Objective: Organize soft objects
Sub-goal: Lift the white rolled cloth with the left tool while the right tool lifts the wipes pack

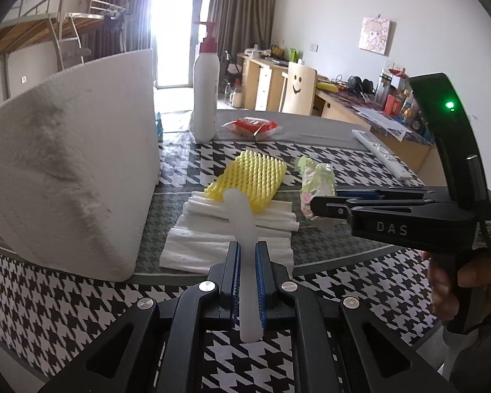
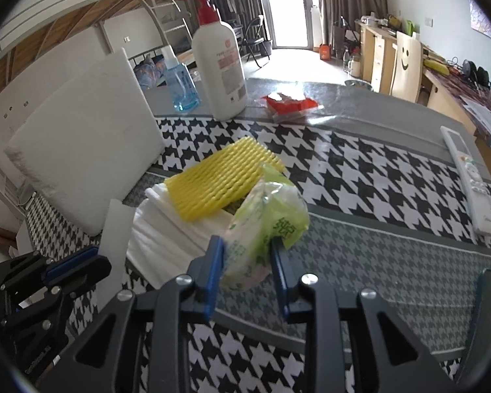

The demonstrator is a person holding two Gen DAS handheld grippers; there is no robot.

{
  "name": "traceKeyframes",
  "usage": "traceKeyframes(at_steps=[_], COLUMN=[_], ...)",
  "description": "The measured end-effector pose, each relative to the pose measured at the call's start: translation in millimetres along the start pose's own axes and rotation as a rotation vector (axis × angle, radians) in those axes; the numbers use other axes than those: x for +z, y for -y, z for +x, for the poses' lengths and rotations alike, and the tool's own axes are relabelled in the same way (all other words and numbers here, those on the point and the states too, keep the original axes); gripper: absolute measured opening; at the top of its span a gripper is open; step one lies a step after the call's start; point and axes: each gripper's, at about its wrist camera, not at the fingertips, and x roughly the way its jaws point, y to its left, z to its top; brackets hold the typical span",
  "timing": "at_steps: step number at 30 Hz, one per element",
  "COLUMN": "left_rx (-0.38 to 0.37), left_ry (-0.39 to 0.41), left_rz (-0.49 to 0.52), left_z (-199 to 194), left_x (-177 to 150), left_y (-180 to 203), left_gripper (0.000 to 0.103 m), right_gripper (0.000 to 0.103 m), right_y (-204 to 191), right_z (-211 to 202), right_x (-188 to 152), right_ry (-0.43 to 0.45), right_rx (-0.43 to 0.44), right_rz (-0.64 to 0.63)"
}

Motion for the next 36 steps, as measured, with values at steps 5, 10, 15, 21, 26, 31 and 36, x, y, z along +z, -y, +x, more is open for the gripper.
traceKeyframes(at_steps=[5,10,15,21,26,31,36], left_rx=[-0.010,-0.008,-0.006,0.005,0.012,0.009,0.005], left_ry=[0.025,0.042,0.058,0.075,0.079,0.106,0.131], left_rz=[0.017,0.032,0.046,0.061,0.081,0.097,0.118], left_z=[-6.6,-13.2,-21.9,-30.4,-33.8,-42.3,-50.9], left_x=[0.0,1.2,3.4,8.6,12.5,17.7,22.3], left_y=[2.7,3.0,2.8,1.8,1.4,1.2,1.8], left_gripper=[0.010,0.010,0.010,0.010,0.010,0.010,0.010], right_gripper=[0.033,0.033,0.034,0.034,0.034,0.034,0.034], right_y=[-5.2,-11.2,-18.1,-24.1,-26.6,-28.9,-30.2], right_z=[-16.3,-26.3,-36.1,-46.8,-57.6,-66.5,-75.5], right_x=[-0.8,-3.0,-4.9,-4.8,-7.6,-11.2,-10.2], right_ry=[0.045,0.076,0.102,0.137,0.177,0.205,0.236], right_rx=[0.002,-0.002,-0.009,-0.026,-0.061,-0.065,-0.077], right_rz=[-0.017,-0.026,-0.031,-0.036,-0.039,-0.037,-0.027])
